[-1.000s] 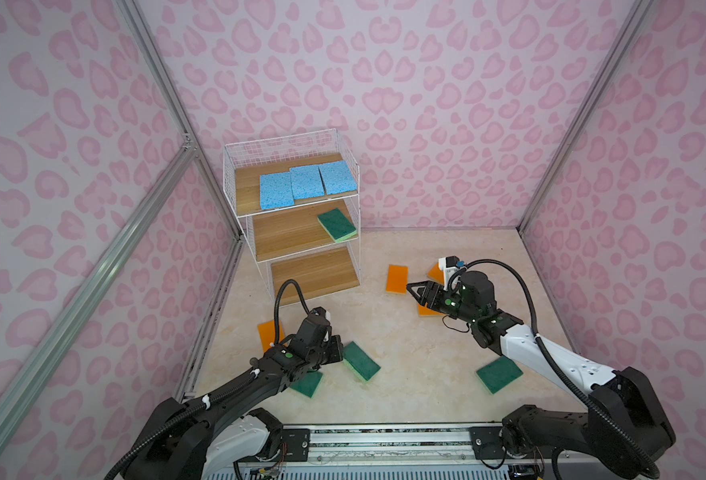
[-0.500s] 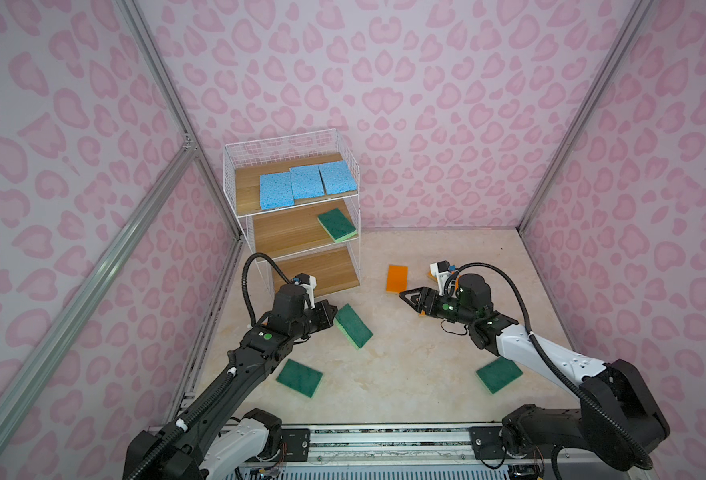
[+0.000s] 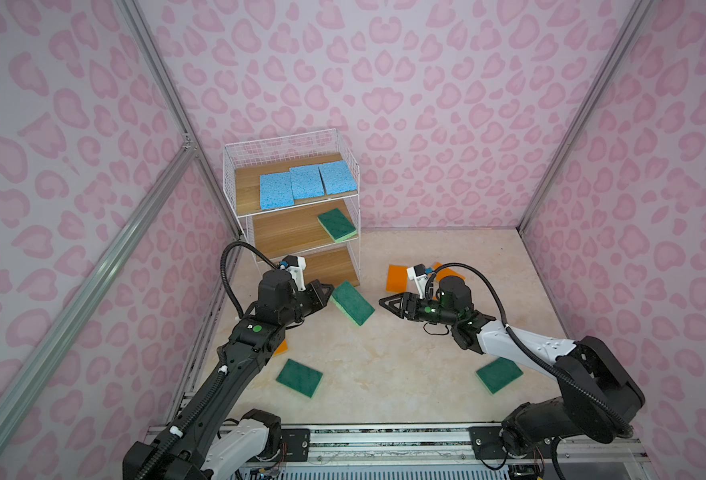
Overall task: Place and organize the cleaning sponges onto the shelf
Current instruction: 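Lift the green sponge toward the right gripper while the right gripper closes on it, then open the left gripper while the right carries the green sponge to the middle shelf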
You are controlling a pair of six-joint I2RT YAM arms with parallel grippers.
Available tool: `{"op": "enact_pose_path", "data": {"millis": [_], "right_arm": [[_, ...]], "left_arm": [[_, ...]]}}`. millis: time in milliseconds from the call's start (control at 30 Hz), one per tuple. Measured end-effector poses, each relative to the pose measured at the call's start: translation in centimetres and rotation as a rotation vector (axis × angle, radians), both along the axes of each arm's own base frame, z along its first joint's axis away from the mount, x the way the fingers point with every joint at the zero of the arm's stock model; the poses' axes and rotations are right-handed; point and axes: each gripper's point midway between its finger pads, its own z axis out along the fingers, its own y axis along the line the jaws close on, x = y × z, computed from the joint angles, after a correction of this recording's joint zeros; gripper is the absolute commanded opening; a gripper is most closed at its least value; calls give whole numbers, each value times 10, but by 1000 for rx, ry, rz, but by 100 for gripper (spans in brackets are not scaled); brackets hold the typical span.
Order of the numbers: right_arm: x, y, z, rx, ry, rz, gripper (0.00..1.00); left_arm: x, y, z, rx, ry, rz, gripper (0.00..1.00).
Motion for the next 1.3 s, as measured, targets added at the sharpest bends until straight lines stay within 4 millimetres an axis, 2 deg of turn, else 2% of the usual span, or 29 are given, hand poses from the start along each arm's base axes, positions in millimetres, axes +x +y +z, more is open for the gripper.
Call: {"op": "enact_pose_path", "data": {"millis": [167,433,733,800,967,1033,1100,1167,1200,1233,1300], "right_arm": [[-1,19,4,52,16,37,62],[-1,36,7,141,55,73,47],[1,43,19,188,51,80,13],[2,43,22,192,48,81,7],[2,44,23,187,49,80,1],[2,44,24,182,44,81,0],[2,44,27,175,34,82,0],[3,43,31,170,19,79,0],[2,43,33,165,11,78,0],[2,42,35,158,6,78,0],[3,41,37,142,-6,67,0]], "left_arm": [[6,2,12,-45,-25,25,3],[12,5,15,-70,-30,47,4],[16,6,19,-84,-47,51,4],[16,7,20,-85,-51,53,7],[14,8,17,-83,-49,55,25],[13,9,17,-78,-55,53,35],[12,10,18,-67,-63,54,49],[10,12,18,-54,-68,58,80],[9,14,18,-42,-75,65,91],[7,16,17,-34,-73,71,98],[5,20,16,-18,-76,83,98]]}}
